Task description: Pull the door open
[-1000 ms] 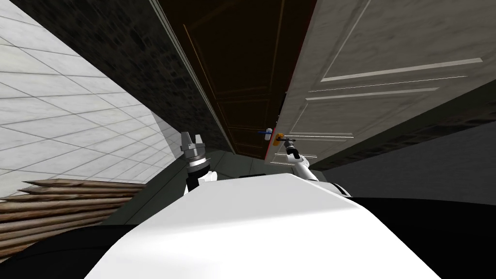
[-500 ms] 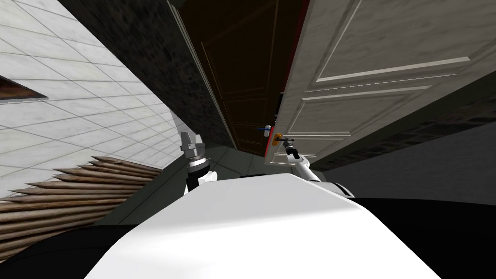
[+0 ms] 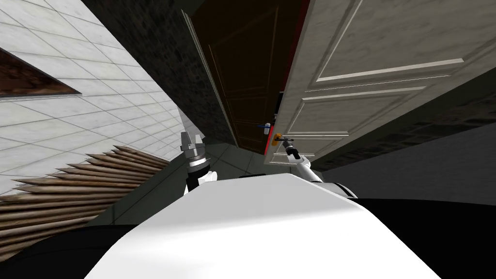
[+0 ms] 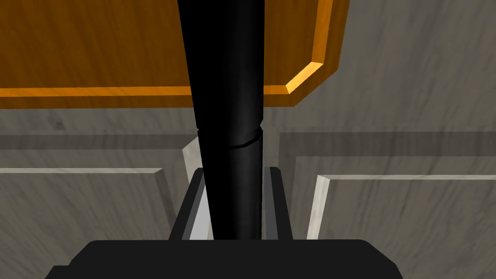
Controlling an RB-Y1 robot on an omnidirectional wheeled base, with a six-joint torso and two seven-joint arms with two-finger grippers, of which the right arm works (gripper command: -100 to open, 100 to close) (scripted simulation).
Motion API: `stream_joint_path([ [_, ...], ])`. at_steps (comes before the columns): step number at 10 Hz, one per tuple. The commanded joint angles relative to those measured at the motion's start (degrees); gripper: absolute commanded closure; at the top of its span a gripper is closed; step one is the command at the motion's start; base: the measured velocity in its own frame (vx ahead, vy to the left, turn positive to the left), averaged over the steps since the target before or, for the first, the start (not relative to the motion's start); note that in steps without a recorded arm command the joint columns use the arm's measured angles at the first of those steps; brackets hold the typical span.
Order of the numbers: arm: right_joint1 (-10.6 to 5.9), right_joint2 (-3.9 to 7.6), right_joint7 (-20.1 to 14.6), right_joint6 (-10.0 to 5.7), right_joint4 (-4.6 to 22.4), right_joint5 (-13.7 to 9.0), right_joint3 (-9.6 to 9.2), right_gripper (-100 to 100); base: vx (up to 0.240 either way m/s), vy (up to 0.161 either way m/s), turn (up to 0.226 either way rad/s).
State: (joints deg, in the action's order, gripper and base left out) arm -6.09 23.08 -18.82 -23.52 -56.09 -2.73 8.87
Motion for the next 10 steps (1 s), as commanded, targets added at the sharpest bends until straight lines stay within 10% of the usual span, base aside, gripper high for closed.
stream_joint_path([
  [1, 0.17, 0.33, -0.9, -0.76, 0.2, 0.2, -1.3, 100, -0.21, -0.042, 0.1],
  [10, 2.67, 4.42, -6.5, -3.7, -1.5, 0.9, -6.98, 100, -0.223, -0.072, 0.111],
])
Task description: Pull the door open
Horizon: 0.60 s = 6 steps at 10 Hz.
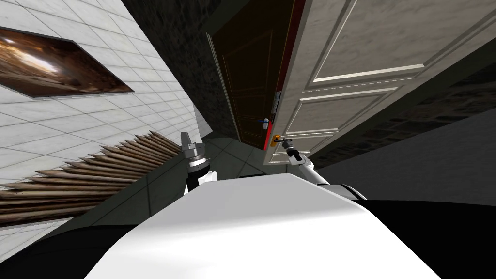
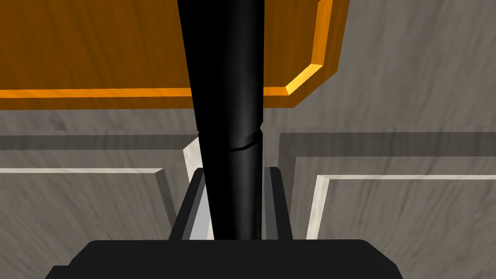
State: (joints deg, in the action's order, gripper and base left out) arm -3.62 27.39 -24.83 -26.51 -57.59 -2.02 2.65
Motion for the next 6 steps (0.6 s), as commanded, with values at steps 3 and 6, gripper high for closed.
stream_joint_path([
  [3, 1.65, 1.63, -2.6, -2.13, -1.4, 0.5, -2.89, 100, -0.201, -0.094, 0.116],
  [6, 3.05, 3.1, -4.7, -3.49, -2.8, 0.9, -4.94, 100, -0.237, -0.079, 0.097],
])
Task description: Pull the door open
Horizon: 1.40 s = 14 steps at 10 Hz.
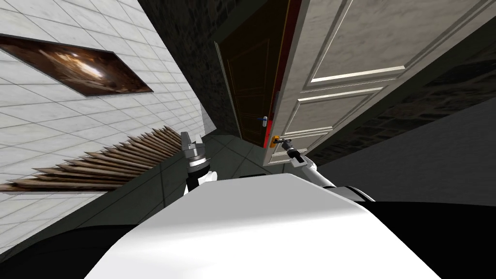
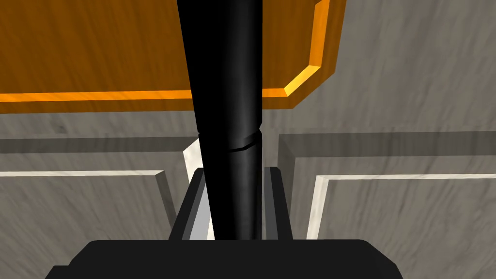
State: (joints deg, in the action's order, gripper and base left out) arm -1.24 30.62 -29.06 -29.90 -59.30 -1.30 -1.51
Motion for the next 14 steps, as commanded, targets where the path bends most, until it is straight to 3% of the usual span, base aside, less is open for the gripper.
stream_joint_path([
  [1, 0.0, 0.0, 0.0, 0.0, 0.0, 0.0, 0.0, 100, -0.097, -0.044, 0.011],
  [6, 4.4, 4.38, -4.8, -6.0, -1.8, 0.9, -3.35, 100, -0.201, -0.102, 0.122],
  [9, 6.18, 6.24, -6.8, -8.5, -2.7, 1.3, -4.68, 100, -0.167, -0.068, 0.072],
  [10, 5.99, 5.99, -6.1, -7.3, -2.8, 1.1, -3.9, 100, -0.095, -0.044, 0.006],
  [11, 7.1, 6.94, -7.0, -9.27, -2.8, 1.3, -4.45, 100, -0.117, -0.039, 0.077],
  [14, 8.13, 8.0, -7.9, -11.52, -2.6, 1.5, -5.01, 100, -0.125, -0.068, 0.07],
])
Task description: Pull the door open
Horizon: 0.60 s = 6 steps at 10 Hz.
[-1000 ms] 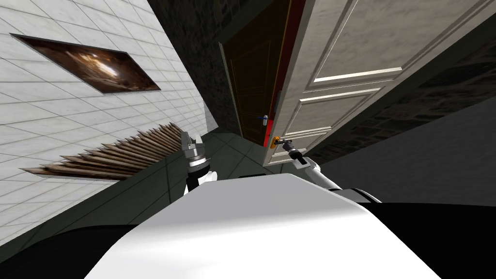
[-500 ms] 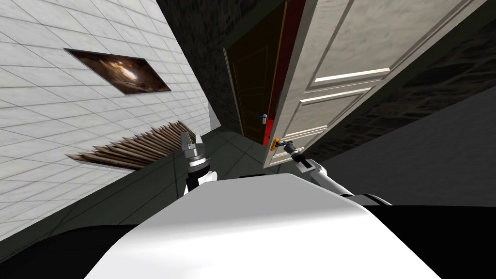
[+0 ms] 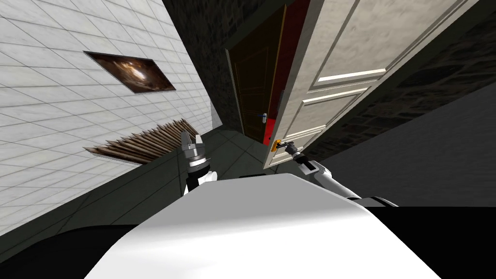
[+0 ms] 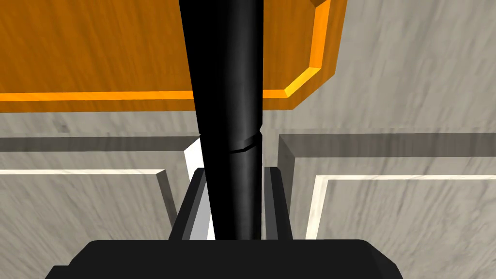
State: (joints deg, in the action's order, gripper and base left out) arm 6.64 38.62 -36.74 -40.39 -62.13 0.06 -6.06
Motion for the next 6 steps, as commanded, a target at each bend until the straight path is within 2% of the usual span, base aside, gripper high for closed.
stream_joint_path([
  [1, 0.63, 0.4, -0.5, -1.87, 0.2, 0.2, -0.66, 100, -0.084, -0.052, 0.06],
  [6, 2.57, 2.4, -2.2, -6.11, 0.4, 0.6, -1.71, 100, -0.1, -0.059, 0.06],
])
